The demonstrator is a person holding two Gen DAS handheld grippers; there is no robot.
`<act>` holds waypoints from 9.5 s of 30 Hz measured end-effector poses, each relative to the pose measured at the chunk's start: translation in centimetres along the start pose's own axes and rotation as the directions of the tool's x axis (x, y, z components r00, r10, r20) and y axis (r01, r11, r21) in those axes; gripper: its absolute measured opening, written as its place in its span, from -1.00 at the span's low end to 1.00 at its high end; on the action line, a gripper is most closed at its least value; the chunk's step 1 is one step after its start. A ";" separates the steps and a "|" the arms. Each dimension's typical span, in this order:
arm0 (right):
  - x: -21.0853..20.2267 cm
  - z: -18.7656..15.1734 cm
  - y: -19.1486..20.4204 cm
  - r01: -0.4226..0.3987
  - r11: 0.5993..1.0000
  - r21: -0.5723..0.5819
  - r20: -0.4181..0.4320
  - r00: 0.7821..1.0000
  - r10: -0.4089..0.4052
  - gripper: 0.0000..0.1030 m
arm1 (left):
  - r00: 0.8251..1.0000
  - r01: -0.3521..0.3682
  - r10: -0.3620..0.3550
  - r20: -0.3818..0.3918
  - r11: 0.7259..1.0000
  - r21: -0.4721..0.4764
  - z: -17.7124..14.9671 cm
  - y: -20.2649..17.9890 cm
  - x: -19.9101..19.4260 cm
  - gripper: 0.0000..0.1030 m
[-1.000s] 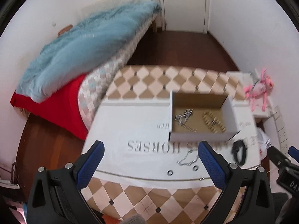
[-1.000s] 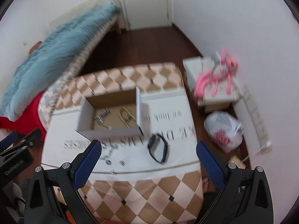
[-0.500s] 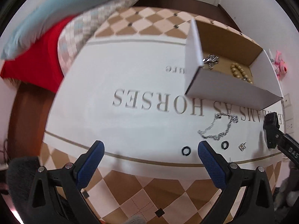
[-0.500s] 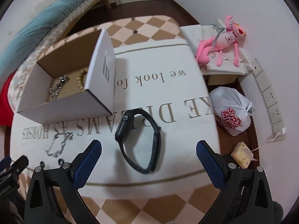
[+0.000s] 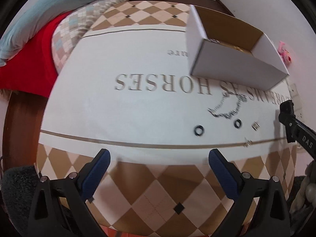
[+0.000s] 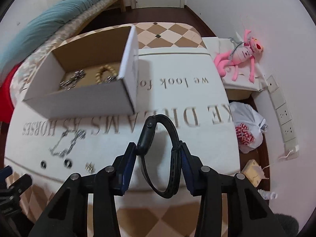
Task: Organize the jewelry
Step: 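Grasp the black watch by its strap with the right tool, then grasp a silver earring with the left tool while the right tool holds the watch, then lower the watch and earring into the box and open both tools, then withdraw both tools from the box toward the remaining jewelry, then grasp a small black ring with the left tool while the right tool grasps an earring, then place the ring and earring into the box and open both tools, then withdraw both tools and move toward the last ring and chain, then grasp the black ring with the right tool while the left tool grasps the thin silver chain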
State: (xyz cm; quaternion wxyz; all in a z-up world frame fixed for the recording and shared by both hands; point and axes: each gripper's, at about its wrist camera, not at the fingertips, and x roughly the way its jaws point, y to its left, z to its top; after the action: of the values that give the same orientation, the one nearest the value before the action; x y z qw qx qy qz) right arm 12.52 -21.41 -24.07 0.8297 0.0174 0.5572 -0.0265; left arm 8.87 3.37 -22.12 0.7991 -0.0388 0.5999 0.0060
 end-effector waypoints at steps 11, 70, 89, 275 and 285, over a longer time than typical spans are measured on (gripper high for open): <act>-0.9 -3.9 -1.1 -0.006 0.998 0.062 -0.027 1.000 0.008 -0.11 | 0.993 0.114 -0.117 0.015 0.987 0.109 -0.8 -8.1 -0.1 0.61; -0.7 15.3 3.2 -0.178 0.982 -0.060 -0.040 0.984 0.175 0.34 | 0.995 0.057 -0.059 0.077 0.998 0.032 19.0 -3.4 -2.9 0.83; -3.0 12.2 3.5 0.010 0.994 -0.106 0.029 1.000 -0.007 1.00 | 0.985 -0.045 0.040 0.167 0.999 0.026 15.5 -3.0 -4.2 0.99; 0.4 -1.7 -0.7 -0.129 0.990 0.062 0.047 0.991 0.126 -0.74 | 0.999 -0.037 0.024 0.049 0.953 0.302 3.7 -7.5 3.1 0.88; 1.0 -1.5 -3.1 -0.143 0.980 0.141 0.046 0.989 0.138 -0.74 | 0.997 0.067 -0.072 0.003 0.938 0.340 5.1 -9.7 3.8 -0.16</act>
State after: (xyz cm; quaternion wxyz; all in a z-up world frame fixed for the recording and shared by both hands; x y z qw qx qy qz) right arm 11.33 -24.49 -25.57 0.8360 0.1162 0.5363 -0.0085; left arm 15.38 -6.07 -23.86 0.7981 0.0783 0.5841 -0.1253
